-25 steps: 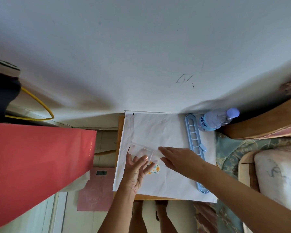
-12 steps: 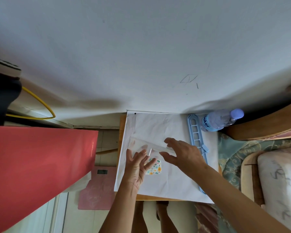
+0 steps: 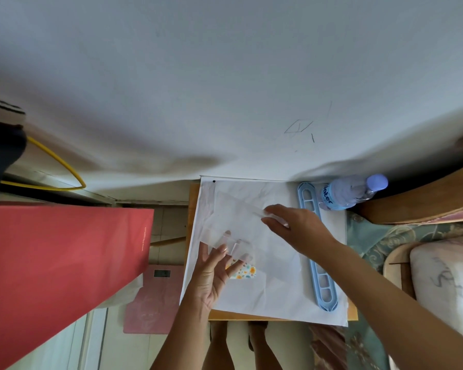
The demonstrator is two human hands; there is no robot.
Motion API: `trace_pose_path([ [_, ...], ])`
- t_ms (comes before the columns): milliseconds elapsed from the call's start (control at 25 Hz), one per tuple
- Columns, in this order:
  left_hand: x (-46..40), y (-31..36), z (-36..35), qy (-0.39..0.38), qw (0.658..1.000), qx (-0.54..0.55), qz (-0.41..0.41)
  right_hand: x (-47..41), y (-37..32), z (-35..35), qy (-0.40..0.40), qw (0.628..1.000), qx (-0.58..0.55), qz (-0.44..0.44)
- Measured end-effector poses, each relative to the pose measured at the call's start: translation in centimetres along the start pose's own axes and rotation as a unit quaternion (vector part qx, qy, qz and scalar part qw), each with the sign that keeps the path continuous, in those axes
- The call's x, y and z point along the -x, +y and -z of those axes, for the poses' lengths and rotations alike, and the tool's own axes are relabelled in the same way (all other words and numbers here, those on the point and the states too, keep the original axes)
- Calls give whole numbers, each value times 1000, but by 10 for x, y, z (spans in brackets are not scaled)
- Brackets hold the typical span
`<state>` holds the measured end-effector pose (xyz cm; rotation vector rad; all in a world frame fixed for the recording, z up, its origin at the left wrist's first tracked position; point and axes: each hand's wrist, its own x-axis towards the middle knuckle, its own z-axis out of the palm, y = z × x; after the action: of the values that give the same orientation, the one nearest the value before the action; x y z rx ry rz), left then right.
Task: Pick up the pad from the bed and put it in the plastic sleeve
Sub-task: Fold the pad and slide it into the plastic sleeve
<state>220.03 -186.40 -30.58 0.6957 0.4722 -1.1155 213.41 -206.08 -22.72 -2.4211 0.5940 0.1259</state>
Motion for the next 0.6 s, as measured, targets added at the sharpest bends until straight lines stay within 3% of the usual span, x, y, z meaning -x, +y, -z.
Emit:
trace_pose_path([
  [120, -2, 4, 6, 35, 999, 7, -4, -17, 8, 1, -23, 999, -31, -14],
  [240, -11, 4, 8, 138, 989, -45, -3, -37, 14, -3, -37, 999, 4, -1],
  [440, -45, -4, 4, 305, 943, -130, -19, -68, 26, -23, -1, 995, 97, 36],
  [600, -72, -9, -6, 354, 915, -194, -23, -85, 37, -46, 25, 989, 143, 35],
])
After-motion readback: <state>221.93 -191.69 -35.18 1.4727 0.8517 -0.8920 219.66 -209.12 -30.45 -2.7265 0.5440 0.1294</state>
